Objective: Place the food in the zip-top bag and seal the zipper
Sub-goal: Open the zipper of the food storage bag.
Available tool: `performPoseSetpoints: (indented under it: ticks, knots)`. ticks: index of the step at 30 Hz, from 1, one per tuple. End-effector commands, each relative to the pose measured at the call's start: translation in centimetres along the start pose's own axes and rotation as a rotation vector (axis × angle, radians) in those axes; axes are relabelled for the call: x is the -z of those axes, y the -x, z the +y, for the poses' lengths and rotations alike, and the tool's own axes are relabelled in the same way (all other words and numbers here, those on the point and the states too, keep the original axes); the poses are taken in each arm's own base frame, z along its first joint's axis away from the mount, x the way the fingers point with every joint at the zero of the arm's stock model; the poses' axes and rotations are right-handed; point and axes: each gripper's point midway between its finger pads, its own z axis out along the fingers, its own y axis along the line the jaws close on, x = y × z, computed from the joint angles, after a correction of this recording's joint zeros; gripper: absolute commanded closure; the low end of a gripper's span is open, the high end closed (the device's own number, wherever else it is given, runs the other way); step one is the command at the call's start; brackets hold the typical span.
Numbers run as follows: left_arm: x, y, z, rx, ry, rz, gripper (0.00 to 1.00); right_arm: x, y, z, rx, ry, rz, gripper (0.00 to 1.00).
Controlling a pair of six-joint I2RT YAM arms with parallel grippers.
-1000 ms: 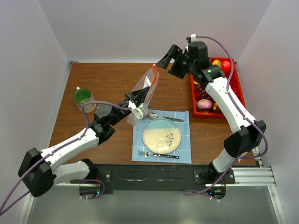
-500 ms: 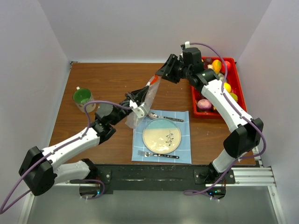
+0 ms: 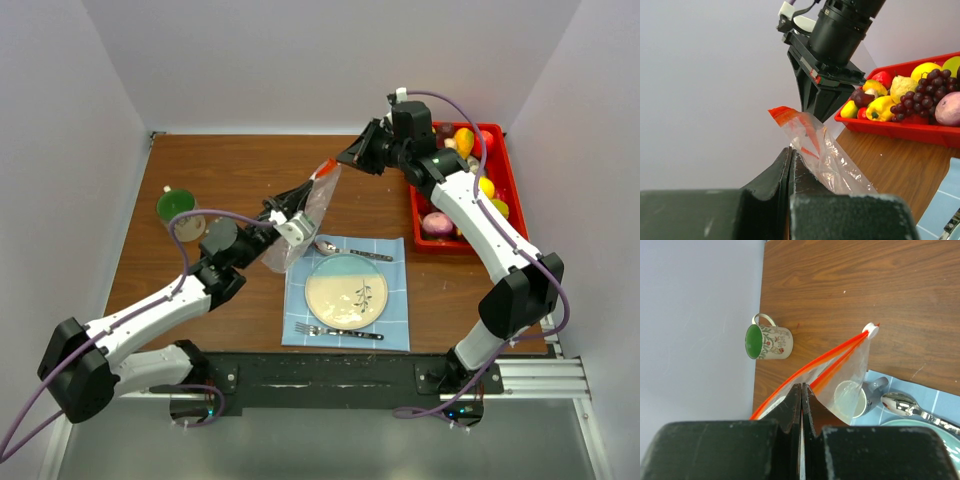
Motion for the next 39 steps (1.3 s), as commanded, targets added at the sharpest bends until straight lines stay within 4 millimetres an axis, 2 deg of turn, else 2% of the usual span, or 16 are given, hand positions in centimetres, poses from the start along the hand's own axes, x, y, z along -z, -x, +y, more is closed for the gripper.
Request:
performPoseSetpoints:
  ticks: [1, 4, 5, 7, 9, 10, 13, 18, 22, 27, 32, 39]
  knots:
    - [0.5, 1.8, 1.3, 0.048, 0.054, -0.05, 1.0, 2.9, 2.2, 4.0, 0.02, 0.111, -0.069, 1.0]
    - [0.4, 1.9, 1.4, 0.049, 0.058, -0.05, 1.0, 3.1, 2.6, 4.3, 0.031, 0.106, -0.08, 1.0]
    - [0.4, 1.9, 1.5, 0.046, 0.06, -0.049, 1.0, 2.9, 2.5, 4.0, 0.033, 0.095, -0.071, 0.95]
    - [0.4, 2.0, 1.6, 0.033, 0.064, -0.057, 1.0, 3.2, 2.7, 4.5, 0.049, 0.101, -0.064, 0.76]
    - [0.4, 2.2, 1.4, 0.015, 0.051, -0.069, 1.0, 3.3, 2.3, 4.7, 0.049, 0.11, -0.037, 0.7]
    - [0.3, 2.2, 1.4, -0.003, 0.045, -0.07, 1.0, 3.5, 2.3, 4.7, 0.047, 0.11, -0.033, 0.6]
    - [0.1, 2.3, 1.2, -0.078, 0.028, -0.084, 1.0, 3.9, 2.0, 4.9, 0.031, 0.116, -0.014, 0.48]
    - [-0.2, 3.8, 1.6, -0.169, 0.035, -0.155, 1.0, 4.8, 2.4, 5.0, -0.008, 0.1, 0.004, 0.46]
    - [-0.8, 3.2, 0.8, -0.26, 0.018, -0.139, 1.0, 5.0, 2.3, 5.3, -0.037, 0.109, 0.018, 0.46]
    - [-0.8, 3.2, 0.4, -0.333, 0.062, -0.134, 1.0, 4.3, 1.3, 5.6, -0.085, 0.136, 0.083, 0.46]
    - [-0.2, 3.1, 1.3, -0.389, 0.138, -0.131, 1.0, 4.0, 0.7, 3.7, -0.098, 0.059, 0.095, 0.46]
    - [0.0, 3.3, 1.2, -0.412, 0.146, -0.137, 1.0, 4.4, 2.4, 1.9, -0.093, -0.029, 0.04, 0.42]
